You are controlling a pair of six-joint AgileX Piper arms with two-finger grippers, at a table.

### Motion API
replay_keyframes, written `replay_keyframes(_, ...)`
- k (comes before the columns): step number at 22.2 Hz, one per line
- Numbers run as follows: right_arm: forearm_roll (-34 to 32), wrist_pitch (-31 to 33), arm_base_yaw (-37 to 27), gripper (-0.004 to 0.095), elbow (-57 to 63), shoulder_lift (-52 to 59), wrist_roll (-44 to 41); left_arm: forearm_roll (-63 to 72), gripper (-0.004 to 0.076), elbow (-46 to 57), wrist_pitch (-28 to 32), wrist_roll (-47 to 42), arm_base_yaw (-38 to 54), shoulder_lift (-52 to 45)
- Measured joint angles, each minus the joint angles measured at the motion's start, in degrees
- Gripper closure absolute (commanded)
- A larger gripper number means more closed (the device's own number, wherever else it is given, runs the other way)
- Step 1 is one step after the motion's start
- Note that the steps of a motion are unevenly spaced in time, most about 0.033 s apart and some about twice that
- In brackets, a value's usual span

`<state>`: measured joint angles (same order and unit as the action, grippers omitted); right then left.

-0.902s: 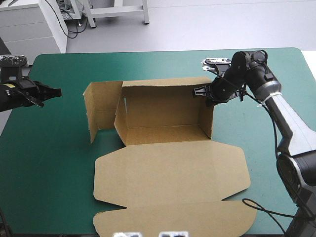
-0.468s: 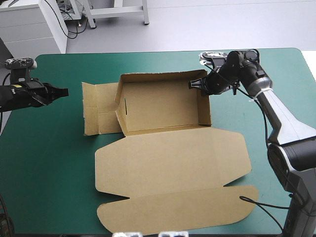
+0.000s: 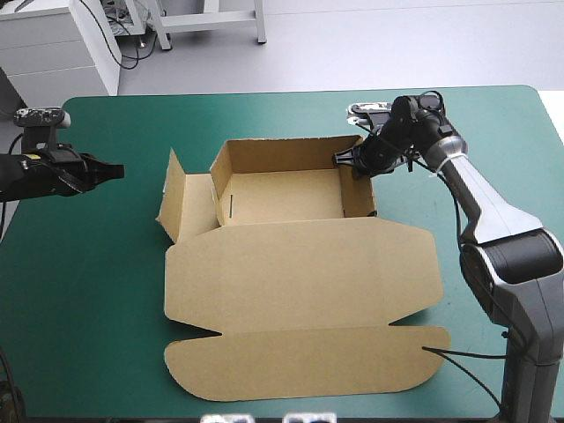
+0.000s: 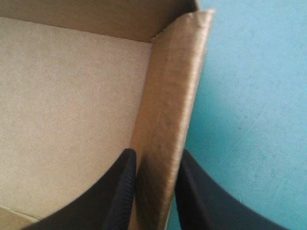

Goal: Fold the box

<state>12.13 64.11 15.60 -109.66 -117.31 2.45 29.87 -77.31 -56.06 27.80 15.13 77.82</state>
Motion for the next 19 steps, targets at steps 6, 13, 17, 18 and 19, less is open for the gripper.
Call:
replay_keyframes(6,-4.96,6.75,0.00,0.0517,-15.70,0.02,0.03,-0.05,0.0718,0.00,-1.19,0.01,0.00,0.00)
replay_keyframes(13,-5.48,7.59,0.00,0.0517,-22.58,3.41,-2.86,-0.11,0.0718,0.00,-2.93,0.01,0.00,0.00)
replay_keyframes(17,-4.75,7.61,0.00,0.0517,-19.53,3.43,-4.54,-0.11,0.0718,0.00,-3.11,0.01,0.00,0.00)
replay_keyframes(18,-4.82,7.61,0.00,0.0517,-18.32,3.43,-4.67,-0.11,0.0718,0.00,-3.18,0.01,0.00,0.00)
replay_keyframes(19,-4.74,7.61,0.00,0.0517,-16.67,3.43,-4.66,-0.11,0.0718,0.00,-3.18,0.01,0.00,0.00)
